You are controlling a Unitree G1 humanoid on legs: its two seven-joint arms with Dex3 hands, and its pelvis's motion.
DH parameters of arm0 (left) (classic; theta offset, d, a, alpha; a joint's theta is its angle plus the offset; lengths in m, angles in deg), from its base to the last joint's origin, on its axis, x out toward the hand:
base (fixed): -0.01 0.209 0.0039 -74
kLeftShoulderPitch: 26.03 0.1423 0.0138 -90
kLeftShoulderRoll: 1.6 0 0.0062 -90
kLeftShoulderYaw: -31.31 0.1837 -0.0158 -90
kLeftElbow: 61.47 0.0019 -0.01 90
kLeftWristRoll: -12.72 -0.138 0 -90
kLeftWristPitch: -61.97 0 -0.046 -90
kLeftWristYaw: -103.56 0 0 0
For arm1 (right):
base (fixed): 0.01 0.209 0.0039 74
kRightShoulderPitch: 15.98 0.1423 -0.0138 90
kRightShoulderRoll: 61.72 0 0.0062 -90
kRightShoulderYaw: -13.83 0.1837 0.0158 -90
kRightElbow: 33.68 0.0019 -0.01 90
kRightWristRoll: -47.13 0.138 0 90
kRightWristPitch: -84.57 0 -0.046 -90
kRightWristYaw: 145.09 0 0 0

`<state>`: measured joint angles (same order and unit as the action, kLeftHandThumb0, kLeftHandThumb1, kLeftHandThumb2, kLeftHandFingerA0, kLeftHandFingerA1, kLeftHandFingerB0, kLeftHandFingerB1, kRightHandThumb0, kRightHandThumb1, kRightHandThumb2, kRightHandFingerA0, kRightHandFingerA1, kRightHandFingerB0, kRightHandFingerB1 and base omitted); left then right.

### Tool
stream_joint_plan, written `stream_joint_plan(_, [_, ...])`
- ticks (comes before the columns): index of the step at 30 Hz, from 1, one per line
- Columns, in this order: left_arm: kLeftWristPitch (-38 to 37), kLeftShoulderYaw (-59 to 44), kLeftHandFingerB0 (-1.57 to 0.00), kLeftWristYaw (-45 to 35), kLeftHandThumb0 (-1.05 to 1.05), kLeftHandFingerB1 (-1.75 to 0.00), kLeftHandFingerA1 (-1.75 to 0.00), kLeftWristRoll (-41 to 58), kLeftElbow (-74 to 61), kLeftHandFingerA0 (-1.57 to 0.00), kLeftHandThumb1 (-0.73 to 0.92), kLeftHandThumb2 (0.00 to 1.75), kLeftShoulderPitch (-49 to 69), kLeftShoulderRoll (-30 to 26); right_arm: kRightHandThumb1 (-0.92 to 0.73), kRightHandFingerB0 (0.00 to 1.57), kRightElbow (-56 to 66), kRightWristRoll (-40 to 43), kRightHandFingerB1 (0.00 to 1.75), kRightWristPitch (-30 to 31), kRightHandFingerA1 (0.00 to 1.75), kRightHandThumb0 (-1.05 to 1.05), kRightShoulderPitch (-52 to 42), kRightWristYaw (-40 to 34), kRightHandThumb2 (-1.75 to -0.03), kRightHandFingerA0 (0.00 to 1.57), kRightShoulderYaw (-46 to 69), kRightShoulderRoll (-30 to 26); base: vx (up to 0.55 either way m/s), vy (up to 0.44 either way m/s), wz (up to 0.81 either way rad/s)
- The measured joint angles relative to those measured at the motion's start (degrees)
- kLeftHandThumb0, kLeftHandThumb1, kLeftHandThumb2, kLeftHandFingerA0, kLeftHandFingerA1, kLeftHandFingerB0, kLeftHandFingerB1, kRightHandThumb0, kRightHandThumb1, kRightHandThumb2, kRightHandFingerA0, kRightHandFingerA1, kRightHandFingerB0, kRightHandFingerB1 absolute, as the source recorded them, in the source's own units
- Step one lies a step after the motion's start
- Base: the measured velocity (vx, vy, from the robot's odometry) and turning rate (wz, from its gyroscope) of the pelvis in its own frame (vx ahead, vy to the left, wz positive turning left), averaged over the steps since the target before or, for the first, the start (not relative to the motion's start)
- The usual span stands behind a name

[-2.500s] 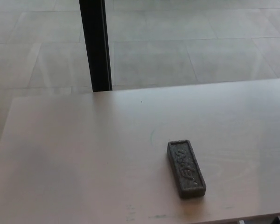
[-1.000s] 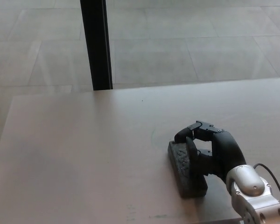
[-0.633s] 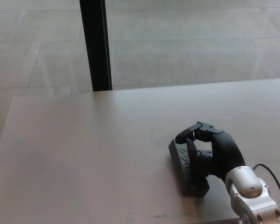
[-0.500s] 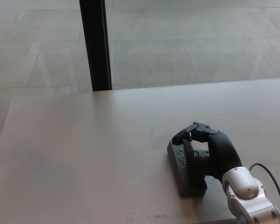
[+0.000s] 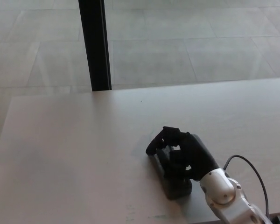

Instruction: The robot uses its right hand to hold the eraser kept in the middle of the desk and use it to wipe the desk by swiping its surface twice

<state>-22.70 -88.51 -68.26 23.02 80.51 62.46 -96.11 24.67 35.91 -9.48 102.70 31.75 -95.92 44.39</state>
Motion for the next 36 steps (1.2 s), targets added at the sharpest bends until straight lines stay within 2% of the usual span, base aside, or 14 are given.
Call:
stream_joint_plan(1, [-0.07,-0.05,-0.47,0.01,-0.43,-0.68,-0.88,0.02,-0.02,-0.43,0.58,0.58,0.00,0.01,-0.67,0.78,-0.23,-0.49,1.54,-0.30,1.75,-0.42,0.11,-0.17,-0.91,0.96,-0.21,-0.13,0.00,0.000,0.00])
stream_joint_plan(3, [-0.31,-0.24,-0.42,-0.06,-0.45,-0.68,-0.80,0.15,0.02,-0.50,0.39,0.88,-0.08,0.00,-0.65,0.76,-0.83,-1.20,1.55,-1.02,1.75,-0.42,0.20,-0.39,-0.92,0.98,-0.24,-0.23,0.00,0.000,0.00])
stream_joint_plan(8, [-0.31,-0.21,-0.47,-0.06,-0.44,-0.67,-0.89,0.15,0.05,-0.45,0.58,0.57,-0.37,0.00,-0.67,0.75,-2.44,-2.14,1.50,-3.16,1.75,-0.41,0.15,-0.75,-0.92,0.94,0.30,-0.44,0.00,0.000,0.00])
stream_joint_plan(9, [-0.31,-0.20,-0.44,-0.05,-0.46,-0.68,-0.82,0.14,0.01,-0.53,0.40,0.88,-0.36,0.01,-0.67,0.77,-2.66,-2.17,1.51,-3.38,1.75,-0.43,0.07,-0.76,-0.90,0.93,0.36,-0.43,0.00,0.000,0.00])
stream_joint_plan(16, [-0.31,-0.16,-0.45,0.13,-0.46,-0.70,-0.87,0.09,-0.08,-0.58,0.39,0.87,-0.09,0.01,-0.71,0.72,-2.94,-2.16,1.65,-4.14,1.75,-0.40,-1.60,-0.87,-0.85,0.92,1.97,-0.73,0.00,0.000,0.00])
stream_joint_plan(17, [-0.31,-0.17,-0.50,0.12,-0.47,-0.71,-0.98,0.10,0.00,-0.49,0.56,0.56,-0.07,0.01,-0.72,0.75,-2.97,-2.07,1.59,-4.26,1.75,-0.38,-1.78,-0.79,-0.84,0.92,2.47,-0.90,0.00,0.000,0.00])
stream_joint_plan(18, [-0.31,-0.21,-0.42,0.10,-0.48,-0.68,-0.82,0.12,0.08,-0.52,0.39,0.88,0.00,0.01,-0.73,0.73,-2.98,-2.00,1.66,-4.39,1.75,-0.38,-2.00,-0.74,-0.84,0.94,3.01,-1.23,0.00,0.000,0.00])
stream_joint_plan(24, [-0.70,-0.28,-0.42,-0.14,-0.52,-0.67,-0.84,0.36,-0.77,-0.56,0.41,0.89,1.05,0.06,-0.72,0.73,-4.95,-1.89,1.73,-6.31,1.75,-0.43,-2.77,-0.76,-0.83,1.00,7.61,-7.87,0.00,0.000,0.00])
stream_joint_plan(25, [-0.70,-0.28,-0.48,-0.10,-0.49,-0.67,-0.94,0.37,-1.10,-0.51,0.56,0.57,1.27,0.06,-0.73,0.71,-5.37,-1.91,1.69,-6.48,1.75,-0.43,-2.88,-0.83,-0.81,0.97,8.21,-9.06,0.00,0.000,0.00])
stream_joint_plan(26, [-0.70,-0.28,-0.43,-0.08,-0.49,-0.68,-0.86,0.40,-1.35,-0.57,0.40,0.88,1.41,0.07,-0.71,0.68,-5.71,-1.93,1.71,-6.58,1.75,-0.40,-2.98,-0.88,-0.77,0.95,8.70,-9.82,0.00,0.000,0.00])
stream_joint_plan(28, [-0.70,-0.41,-0.50,-0.07,-0.45,-0.69,-0.95,0.60,-1.68,-0.48,0.56,0.57,1.52,0.11,-0.67,0.70,-6.28,-1.88,1.75,-6.93,1.75,-0.39,-3.28,-0.96,-0.84,0.98,10.12,-11.99,0.00,0.000,0.00])
stream_joint_plan(32, [-0.70,-0.94,-0.45,0.08,-0.47,-0.69,-0.84,1.14,-1.70,-0.56,0.38,0.87,1.77,0.17,-0.70,0.67,-8.56,-2.01,1.67,-7.86,1.75,-0.36,-3.45,-1.30,-0.76,0.90,12.41,-17.22,0.00,0.000,0.00])
stream_joint_plan(33, [-0.70,-1.12,-0.53,0.09,-0.49,-0.72,-1.01,1.29,-1.58,-0.53,0.56,0.56,1.73,0.18,-0.56,0.95,-9.27,-2.03,1.22,-7.86,1.34,-0.42,-3.44,-1.36,-1.02,1.15,12.98,-18.49,0.00,0.000,0.00])
stream_joint_plan(36, [-0.70,-1.31,-0.53,0.14,-0.48,-0.70,-0.96,1.53,-1.75,-0.53,0.57,0.57,1.96,0.18,-0.63,0.73,-11.48,-2.10,1.41,-7.95,1.74,-0.32,-3.25,-1.34,-0.81,1.08,14.22,-22.10,0.00,0.000,0.00])
